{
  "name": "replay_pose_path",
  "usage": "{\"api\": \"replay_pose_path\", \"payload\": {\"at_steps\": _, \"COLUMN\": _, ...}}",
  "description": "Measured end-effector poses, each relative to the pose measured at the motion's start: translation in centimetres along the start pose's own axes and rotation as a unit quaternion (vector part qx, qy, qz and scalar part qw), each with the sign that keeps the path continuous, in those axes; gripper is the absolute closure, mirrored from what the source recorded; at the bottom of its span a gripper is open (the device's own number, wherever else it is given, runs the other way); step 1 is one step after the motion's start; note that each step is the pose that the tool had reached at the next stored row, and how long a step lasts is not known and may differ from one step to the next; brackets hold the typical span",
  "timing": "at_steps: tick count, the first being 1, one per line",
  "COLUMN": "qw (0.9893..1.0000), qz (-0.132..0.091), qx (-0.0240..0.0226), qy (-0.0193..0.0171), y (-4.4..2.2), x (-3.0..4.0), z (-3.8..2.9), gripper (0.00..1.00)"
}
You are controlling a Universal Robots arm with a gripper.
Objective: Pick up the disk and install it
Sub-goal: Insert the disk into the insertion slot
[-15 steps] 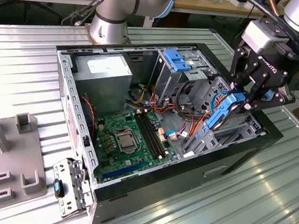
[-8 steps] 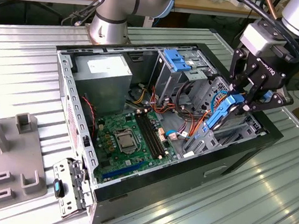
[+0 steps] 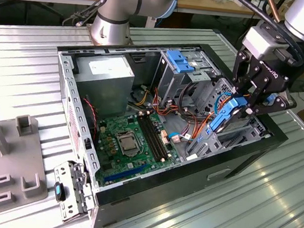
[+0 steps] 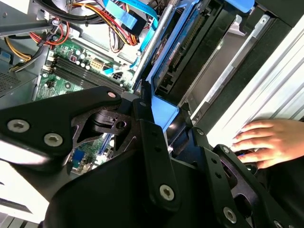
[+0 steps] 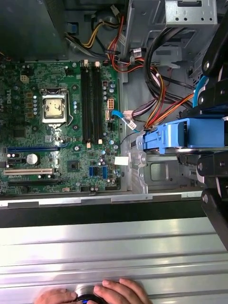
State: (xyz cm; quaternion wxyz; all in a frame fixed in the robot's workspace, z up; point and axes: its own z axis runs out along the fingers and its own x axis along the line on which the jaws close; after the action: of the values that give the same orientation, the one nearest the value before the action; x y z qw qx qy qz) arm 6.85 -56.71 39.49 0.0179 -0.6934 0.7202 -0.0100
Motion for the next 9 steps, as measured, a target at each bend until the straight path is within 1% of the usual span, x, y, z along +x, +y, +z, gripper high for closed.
{"api": "replay_pose_path", "payload": {"at_steps": 9, "qw": 1.0, "qz": 0.0, "qx": 0.0, "qy": 0.0, "y": 0.02, "x": 0.0, "z": 0.46, "gripper": 0.63}}
